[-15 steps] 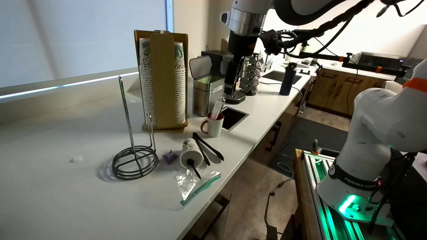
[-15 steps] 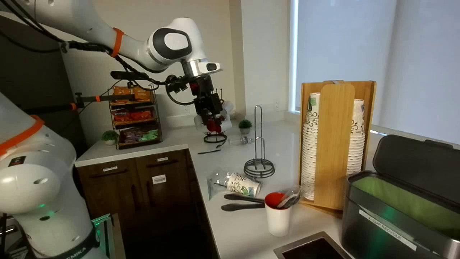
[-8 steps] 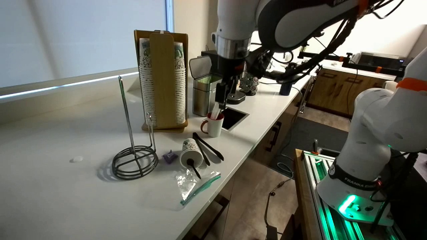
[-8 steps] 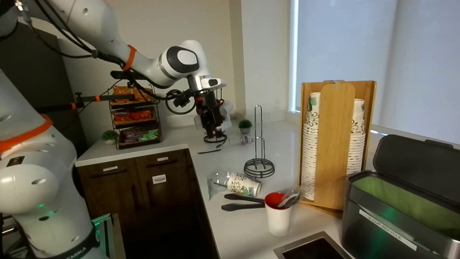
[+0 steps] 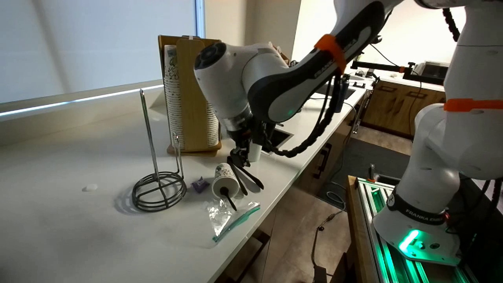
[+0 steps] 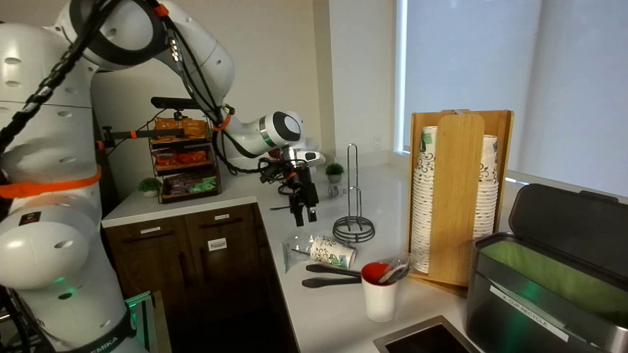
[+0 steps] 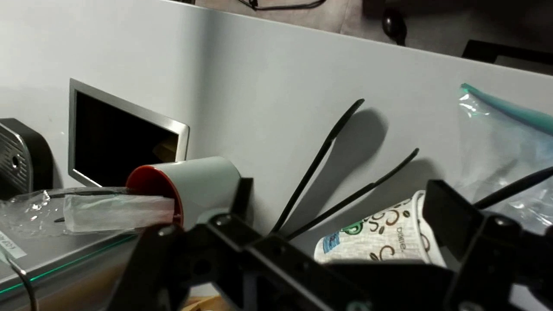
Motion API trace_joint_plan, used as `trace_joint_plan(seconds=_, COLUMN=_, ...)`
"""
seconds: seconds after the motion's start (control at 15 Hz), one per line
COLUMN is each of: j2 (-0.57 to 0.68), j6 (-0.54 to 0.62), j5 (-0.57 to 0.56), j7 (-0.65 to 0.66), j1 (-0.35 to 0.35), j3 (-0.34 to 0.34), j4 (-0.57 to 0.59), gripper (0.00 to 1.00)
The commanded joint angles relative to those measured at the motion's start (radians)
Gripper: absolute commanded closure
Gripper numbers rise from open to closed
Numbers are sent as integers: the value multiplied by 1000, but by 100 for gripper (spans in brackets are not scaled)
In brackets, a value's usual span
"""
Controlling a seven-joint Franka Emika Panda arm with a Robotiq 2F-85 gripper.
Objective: Put the paper cup in an upright position
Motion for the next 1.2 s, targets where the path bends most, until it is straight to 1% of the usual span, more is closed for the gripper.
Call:
trace_joint_plan(seconds=0.0, j2=30, j6=-12, j5=9, j7=-22, j1=56, j3=-70, j4=30, gripper=0)
trace_joint_plan(seconds=0.13, j2=59, j6=-17, j5=11, j7=-40, j1=56, j3=-87, j4=62, gripper=0)
trace_joint_plan(seconds=0.2, j2=69, j6=-30, j5=-13, j7=-34, j1=70, j3=-91, j4=73, gripper=0)
trace_joint_plan(seconds=0.27, j2=108, j6=-51, j5=-27, j7=-47, j1=89, j3=-94, j4=104, gripper=0)
trace_joint_plan(seconds=0.4, j2=162, j6=-49, j5=-40, j7=-99, j1=120, j3=-93, j4=137, gripper=0)
trace_joint_plan(seconds=0.53, j2=215, j6=-47, j5=-63, j7=-123, j1=153, j3=-98, j4=173, gripper=0)
trace_joint_plan(seconds=0.73, j2=293, j6=-72, j5=-109, j7=-86, j1=208, j3=-123, j4=237, gripper=0)
trace_joint_plan(seconds=0.93, j2=392, j6=-130, j5=-162, j7=-54, j1=262, j3=-155, j4=340, gripper=0)
trace_joint_plan(seconds=1.13, j2=455, j6=-193, j5=-180, j7=-52, j1=284, j3=-177, j4=418, gripper=0)
